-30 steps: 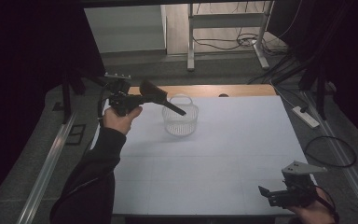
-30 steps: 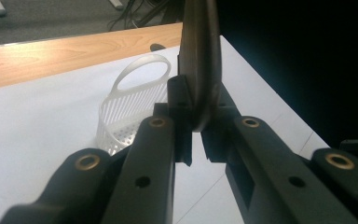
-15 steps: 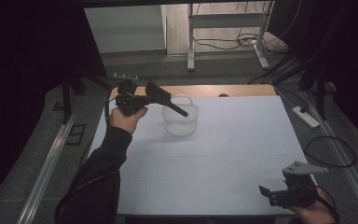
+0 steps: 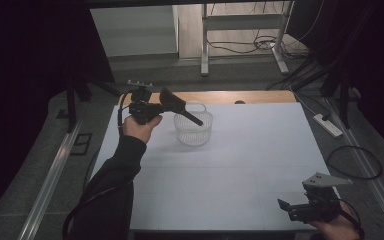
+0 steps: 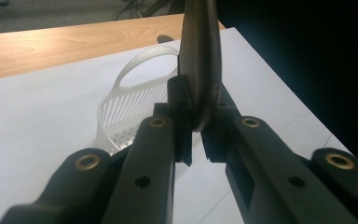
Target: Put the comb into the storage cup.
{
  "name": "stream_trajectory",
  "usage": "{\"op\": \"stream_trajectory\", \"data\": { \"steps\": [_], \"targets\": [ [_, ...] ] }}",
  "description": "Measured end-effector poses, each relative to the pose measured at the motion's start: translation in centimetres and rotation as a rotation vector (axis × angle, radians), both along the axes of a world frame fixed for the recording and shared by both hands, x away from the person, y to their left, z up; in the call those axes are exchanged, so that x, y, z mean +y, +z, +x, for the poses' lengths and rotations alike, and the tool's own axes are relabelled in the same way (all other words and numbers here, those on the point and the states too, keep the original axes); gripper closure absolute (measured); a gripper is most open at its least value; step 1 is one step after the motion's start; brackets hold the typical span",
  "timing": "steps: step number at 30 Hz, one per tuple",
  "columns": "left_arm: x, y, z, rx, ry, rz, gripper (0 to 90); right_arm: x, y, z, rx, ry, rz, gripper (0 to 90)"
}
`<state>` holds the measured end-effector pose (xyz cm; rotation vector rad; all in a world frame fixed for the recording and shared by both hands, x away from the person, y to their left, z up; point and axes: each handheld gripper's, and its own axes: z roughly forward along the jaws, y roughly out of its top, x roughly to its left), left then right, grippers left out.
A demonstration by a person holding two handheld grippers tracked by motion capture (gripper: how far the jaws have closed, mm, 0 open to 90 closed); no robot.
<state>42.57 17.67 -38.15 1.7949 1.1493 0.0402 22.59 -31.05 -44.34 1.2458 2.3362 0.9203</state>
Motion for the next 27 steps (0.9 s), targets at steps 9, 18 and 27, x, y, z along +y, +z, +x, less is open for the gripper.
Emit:
{"op": "stream_trajectory", "data": {
  "steps": [9,18,27],
  "targets": [
    [-0.8,-0.9,0.5,0.009,0.000,0.003,83.3,0.0,0.0,0.0,-0.002,0.000,0.000,1.0],
    [-1.6,-1.8,0.9,0.019,-0.007,0.007,83.3,0.0,0.0,0.0,0.001,0.004,-0.001,1.0],
    [-2.4,-2.9,1.3,0.035,-0.014,0.012,83.2,0.0,0.0,0.0,0.004,0.002,0.000,1.0]
  ]
}}
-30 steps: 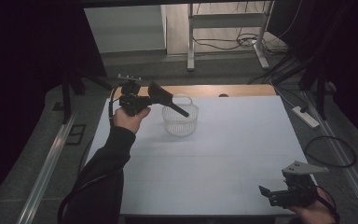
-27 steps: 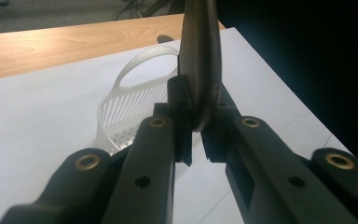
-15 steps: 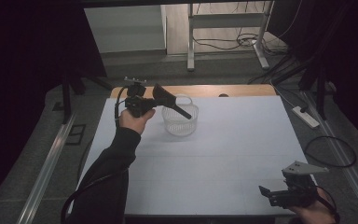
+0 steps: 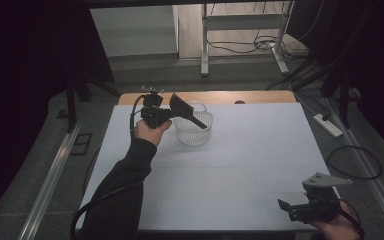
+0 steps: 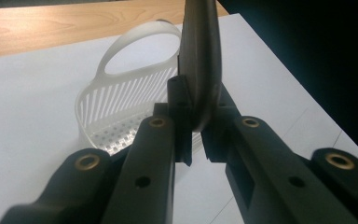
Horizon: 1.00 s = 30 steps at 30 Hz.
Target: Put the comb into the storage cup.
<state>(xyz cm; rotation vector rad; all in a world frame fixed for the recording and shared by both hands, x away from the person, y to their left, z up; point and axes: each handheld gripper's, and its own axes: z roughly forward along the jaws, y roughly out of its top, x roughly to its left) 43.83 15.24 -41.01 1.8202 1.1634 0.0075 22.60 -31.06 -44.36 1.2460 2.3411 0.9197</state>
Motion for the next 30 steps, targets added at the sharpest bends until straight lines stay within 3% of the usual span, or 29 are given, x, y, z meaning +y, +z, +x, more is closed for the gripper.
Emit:
{"op": "stream_trajectory", "data": {
  "steps": [18,30],
  "targets": [
    [-0.3,-2.1,0.6,0.033,0.023,-0.010,83.2,0.0,0.0,0.1,0.008,0.005,0.003,1.7],
    [0.9,-3.5,1.0,0.075,0.059,-0.076,83.0,-0.1,-0.1,0.2,0.017,0.005,0.005,1.8]
  ]
}}
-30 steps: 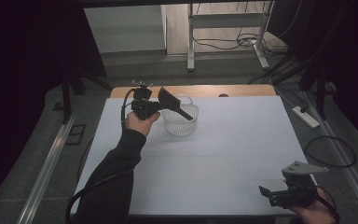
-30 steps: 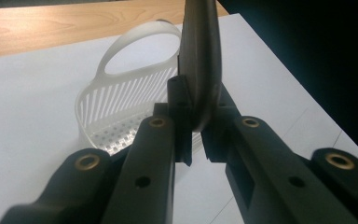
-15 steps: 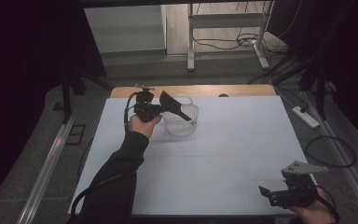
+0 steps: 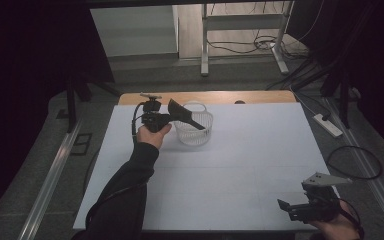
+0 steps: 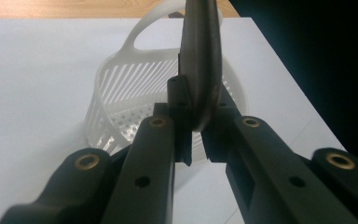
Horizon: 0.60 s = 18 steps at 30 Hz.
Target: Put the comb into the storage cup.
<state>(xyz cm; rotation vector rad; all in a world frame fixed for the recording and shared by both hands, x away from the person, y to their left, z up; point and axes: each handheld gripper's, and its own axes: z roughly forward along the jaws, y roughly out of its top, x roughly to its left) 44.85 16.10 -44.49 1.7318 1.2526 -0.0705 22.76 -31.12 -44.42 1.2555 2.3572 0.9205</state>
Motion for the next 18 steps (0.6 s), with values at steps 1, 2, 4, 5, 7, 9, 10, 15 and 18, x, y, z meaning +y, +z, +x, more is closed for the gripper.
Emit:
{"op": "stream_trajectory", "data": {
  "steps": [1,2,4,5,7,9,10,15,18],
  "targets": [
    [0.02,-0.04,0.03,0.001,0.002,-0.001,83.0,0.00,0.00,0.00,0.000,0.000,0.000,1.9],
    [0.02,-0.07,0.05,0.002,0.004,-0.001,82.9,0.01,-0.01,0.01,0.001,0.000,0.000,1.9],
    [0.00,-0.15,0.11,-0.003,0.010,0.006,82.8,0.01,-0.02,0.03,0.002,0.000,0.000,1.9],
    [-0.03,-0.20,0.11,-0.007,0.015,0.009,82.7,0.01,-0.02,0.03,0.003,-0.001,0.000,1.9],
    [0.00,-0.32,0.12,-0.014,0.025,0.005,82.5,-0.01,-0.02,0.03,0.003,-0.005,0.002,1.9],
    [0.05,-0.38,0.14,-0.019,0.033,0.012,82.4,-0.06,-0.03,0.06,0.004,-0.008,0.005,1.9],
    [0.08,-0.41,0.15,-0.020,0.036,0.014,82.0,-0.08,-0.02,0.07,0.005,-0.009,0.006,1.9],
    [0.24,-0.64,0.17,-0.028,0.057,0.038,79.9,-0.06,-0.03,0.08,0.007,-0.009,0.006,1.9],
    [0.27,-0.77,0.15,-0.038,0.068,0.064,77.3,-0.06,-0.03,0.08,0.008,-0.009,0.006,1.9]
  ]
}}
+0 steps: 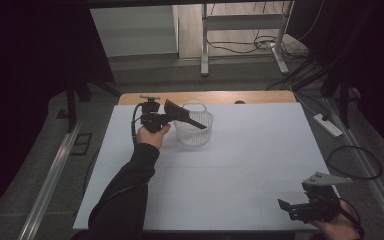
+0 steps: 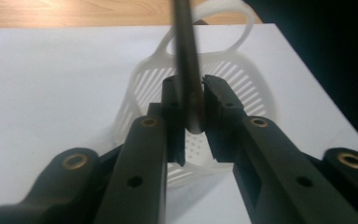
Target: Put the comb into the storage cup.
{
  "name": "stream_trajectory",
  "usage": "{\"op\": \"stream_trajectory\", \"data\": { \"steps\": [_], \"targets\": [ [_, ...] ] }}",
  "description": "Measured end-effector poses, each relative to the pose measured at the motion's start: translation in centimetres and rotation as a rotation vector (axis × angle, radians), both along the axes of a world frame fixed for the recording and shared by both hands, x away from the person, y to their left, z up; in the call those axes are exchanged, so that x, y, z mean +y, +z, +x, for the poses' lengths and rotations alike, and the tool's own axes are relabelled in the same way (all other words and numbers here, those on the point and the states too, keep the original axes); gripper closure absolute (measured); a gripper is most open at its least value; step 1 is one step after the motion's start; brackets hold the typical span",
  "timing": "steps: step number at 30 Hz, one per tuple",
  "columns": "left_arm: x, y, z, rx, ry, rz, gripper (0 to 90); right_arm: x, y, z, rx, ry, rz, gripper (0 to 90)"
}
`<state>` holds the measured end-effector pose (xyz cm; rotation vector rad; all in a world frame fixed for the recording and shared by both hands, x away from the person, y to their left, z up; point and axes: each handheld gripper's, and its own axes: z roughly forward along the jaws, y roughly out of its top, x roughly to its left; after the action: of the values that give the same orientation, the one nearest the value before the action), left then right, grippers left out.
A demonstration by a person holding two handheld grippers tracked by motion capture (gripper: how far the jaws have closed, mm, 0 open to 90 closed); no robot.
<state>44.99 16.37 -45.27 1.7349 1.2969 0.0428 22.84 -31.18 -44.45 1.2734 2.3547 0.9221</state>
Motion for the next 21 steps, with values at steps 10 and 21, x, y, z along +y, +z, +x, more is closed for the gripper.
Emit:
{"op": "stream_trajectory", "data": {
  "steps": [10,21],
  "targets": [
    [-0.19,-0.45,-0.16,-0.012,0.029,0.081,68.9,0.00,-0.02,0.05,0.003,0.000,-0.002,2.1],
    [-0.28,-1.05,-0.24,-0.011,0.047,0.120,58.3,-0.01,-0.03,0.06,0.004,0.000,-0.001,2.2]
  ]
}}
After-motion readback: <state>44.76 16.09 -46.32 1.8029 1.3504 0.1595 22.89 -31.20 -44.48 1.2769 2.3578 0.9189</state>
